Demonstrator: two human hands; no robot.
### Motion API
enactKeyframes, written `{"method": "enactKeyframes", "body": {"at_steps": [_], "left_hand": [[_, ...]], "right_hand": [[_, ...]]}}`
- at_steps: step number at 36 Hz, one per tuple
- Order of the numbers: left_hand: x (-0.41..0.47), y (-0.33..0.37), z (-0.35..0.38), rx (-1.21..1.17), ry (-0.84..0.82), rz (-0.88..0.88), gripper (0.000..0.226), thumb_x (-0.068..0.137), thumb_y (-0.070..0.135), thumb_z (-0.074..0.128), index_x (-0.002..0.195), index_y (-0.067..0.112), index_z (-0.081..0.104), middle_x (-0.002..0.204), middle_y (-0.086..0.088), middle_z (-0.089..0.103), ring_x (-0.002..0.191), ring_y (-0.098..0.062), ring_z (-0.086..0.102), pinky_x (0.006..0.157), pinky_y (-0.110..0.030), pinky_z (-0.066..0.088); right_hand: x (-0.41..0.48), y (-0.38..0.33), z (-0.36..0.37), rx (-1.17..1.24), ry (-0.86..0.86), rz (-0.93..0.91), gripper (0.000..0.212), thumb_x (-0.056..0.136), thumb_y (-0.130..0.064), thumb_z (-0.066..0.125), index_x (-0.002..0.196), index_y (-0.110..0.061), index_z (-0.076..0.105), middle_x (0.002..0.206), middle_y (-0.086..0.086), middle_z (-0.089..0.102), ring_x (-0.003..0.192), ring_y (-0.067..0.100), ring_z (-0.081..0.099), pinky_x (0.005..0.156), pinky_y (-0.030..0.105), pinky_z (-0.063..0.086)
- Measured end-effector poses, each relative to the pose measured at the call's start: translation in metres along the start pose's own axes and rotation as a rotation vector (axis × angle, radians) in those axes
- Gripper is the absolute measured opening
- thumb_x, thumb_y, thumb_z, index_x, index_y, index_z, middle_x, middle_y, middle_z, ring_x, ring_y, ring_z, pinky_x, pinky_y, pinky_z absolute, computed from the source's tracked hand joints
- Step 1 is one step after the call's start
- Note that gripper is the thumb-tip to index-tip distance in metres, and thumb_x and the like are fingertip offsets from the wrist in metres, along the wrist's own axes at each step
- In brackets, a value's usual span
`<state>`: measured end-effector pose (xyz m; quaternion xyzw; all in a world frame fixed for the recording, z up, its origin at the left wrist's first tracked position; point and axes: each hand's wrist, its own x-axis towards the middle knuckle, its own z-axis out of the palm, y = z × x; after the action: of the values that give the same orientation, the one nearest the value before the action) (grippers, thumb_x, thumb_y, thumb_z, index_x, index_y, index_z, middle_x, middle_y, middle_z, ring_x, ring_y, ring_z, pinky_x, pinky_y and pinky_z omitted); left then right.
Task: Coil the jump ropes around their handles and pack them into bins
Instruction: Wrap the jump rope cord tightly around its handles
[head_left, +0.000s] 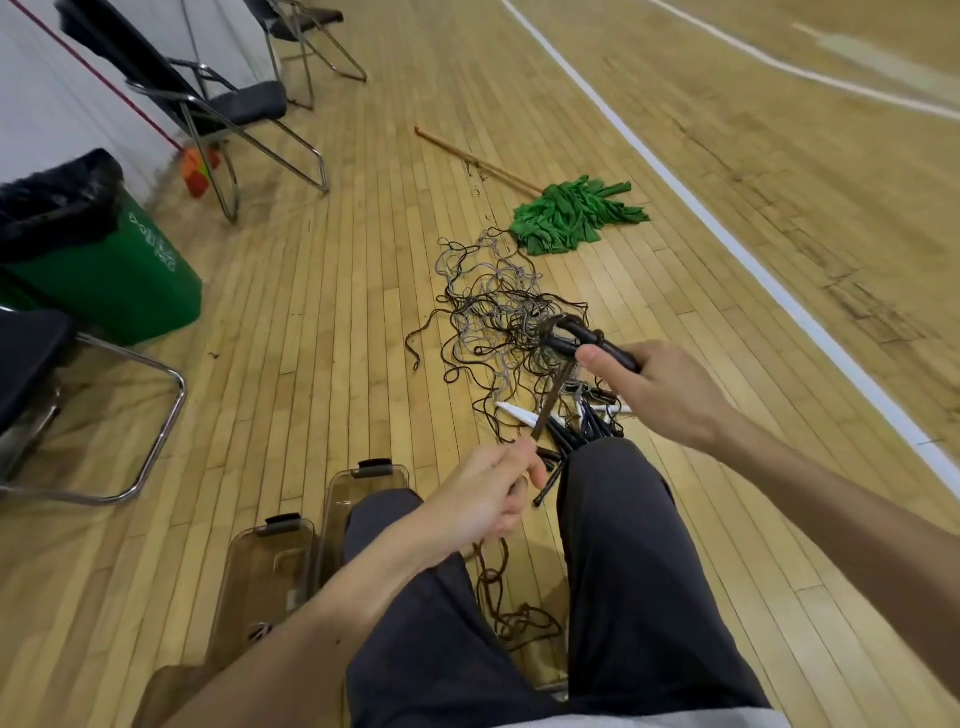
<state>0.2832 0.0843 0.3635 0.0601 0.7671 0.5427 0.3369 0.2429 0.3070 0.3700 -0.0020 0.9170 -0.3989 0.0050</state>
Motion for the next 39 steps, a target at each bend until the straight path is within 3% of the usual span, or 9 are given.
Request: {"method": "enactKeyframes", "body": {"at_steps": [3,6,9,14,21,26,31,35,39], "left_hand": [[-0.001,0.000,0.004,0.397,0.051,0.095,0.039,0.107,0.038,0.036,0.086,0.015,0.059,0.049,0.014,0.040,0.047,-0.004,0.036,0.051,-0.026,0.031],[-0.005,0.005,0.005,0.681,0.079,0.146,0.044,0.107,0.041,0.033,0.086,0.015,0.060,0.064,0.010,0.051,0.061,-0.007,0.048,0.062,-0.033,0.041],[-0.005,0.014,-0.002,0.864,0.105,0.173,0.044,0.108,0.041,0.031,0.087,0.015,0.059,0.073,-0.002,0.060,0.066,-0.017,0.055,0.066,-0.039,0.047],[-0.003,0.029,-0.018,1.123,0.129,0.225,0.038,0.107,0.044,0.033,0.092,0.021,0.059,0.069,0.007,0.053,0.058,-0.008,0.048,0.058,-0.030,0.049],[-0.002,0.065,-0.041,1.379,0.058,0.259,0.037,0.105,0.045,0.038,0.098,0.018,0.062,0.072,0.007,0.052,0.063,-0.006,0.050,0.069,-0.032,0.053],[0.003,0.082,-0.061,1.376,-0.007,0.316,0.038,0.102,0.048,0.046,0.089,0.019,0.066,0.066,0.006,0.057,0.061,-0.008,0.054,0.065,-0.033,0.051],[0.007,0.094,-0.073,1.230,-0.073,0.321,0.040,0.098,0.043,0.057,0.060,0.035,0.048,0.055,0.008,0.052,0.050,-0.010,0.044,0.051,-0.021,0.033],[0.014,0.097,-0.080,1.055,-0.108,0.333,0.035,0.094,0.039,0.065,0.061,0.037,0.053,0.054,0.008,0.053,0.050,-0.011,0.043,0.052,-0.028,0.037],[0.022,0.098,-0.085,0.955,-0.143,0.335,0.024,0.092,0.039,0.066,0.070,0.029,0.067,0.056,0.004,0.055,0.050,-0.009,0.045,0.048,-0.020,0.036]], "right_hand": [[0.011,0.020,0.006,-0.057,0.007,0.069,0.061,0.092,-0.070,0.044,0.067,-0.016,0.054,0.053,-0.005,0.045,0.045,0.012,0.039,0.049,0.027,0.030],[0.015,0.035,0.014,-0.140,-0.008,0.101,0.066,0.092,-0.072,0.040,0.072,-0.012,0.059,0.054,-0.004,0.047,0.046,0.013,0.042,0.048,0.027,0.031],[0.015,0.047,0.024,-0.234,-0.038,0.127,0.072,0.088,-0.077,0.032,0.078,-0.012,0.062,0.058,-0.002,0.051,0.049,0.014,0.047,0.048,0.027,0.035],[0.014,0.056,0.038,-0.418,-0.083,0.086,0.073,0.084,-0.081,0.021,0.078,-0.019,0.060,0.063,-0.002,0.056,0.055,0.013,0.053,0.048,0.024,0.035],[0.011,0.044,0.050,-0.480,-0.258,0.098,0.059,0.093,-0.075,0.032,0.077,-0.022,0.052,0.069,-0.002,0.056,0.061,0.012,0.054,0.051,0.026,0.037],[0.000,0.031,0.051,-0.501,-0.429,0.030,0.054,0.096,-0.070,0.033,0.073,-0.023,0.045,0.069,-0.003,0.052,0.059,0.010,0.050,0.050,0.024,0.032],[-0.013,0.020,0.056,-0.477,-0.581,-0.041,0.058,0.093,-0.073,0.035,0.074,-0.021,0.049,0.065,-0.003,0.052,0.057,0.013,0.051,0.054,0.026,0.039],[-0.024,0.006,0.055,-0.368,-0.698,-0.099,0.060,0.093,-0.072,0.038,0.070,-0.018,0.047,0.061,-0.002,0.044,0.051,0.013,0.044,0.054,0.026,0.039],[-0.035,-0.011,0.051,-0.344,-0.746,-0.190,0.062,0.091,-0.074,0.035,0.069,-0.017,0.047,0.060,-0.001,0.044,0.050,0.013,0.042,0.055,0.028,0.039]]}}
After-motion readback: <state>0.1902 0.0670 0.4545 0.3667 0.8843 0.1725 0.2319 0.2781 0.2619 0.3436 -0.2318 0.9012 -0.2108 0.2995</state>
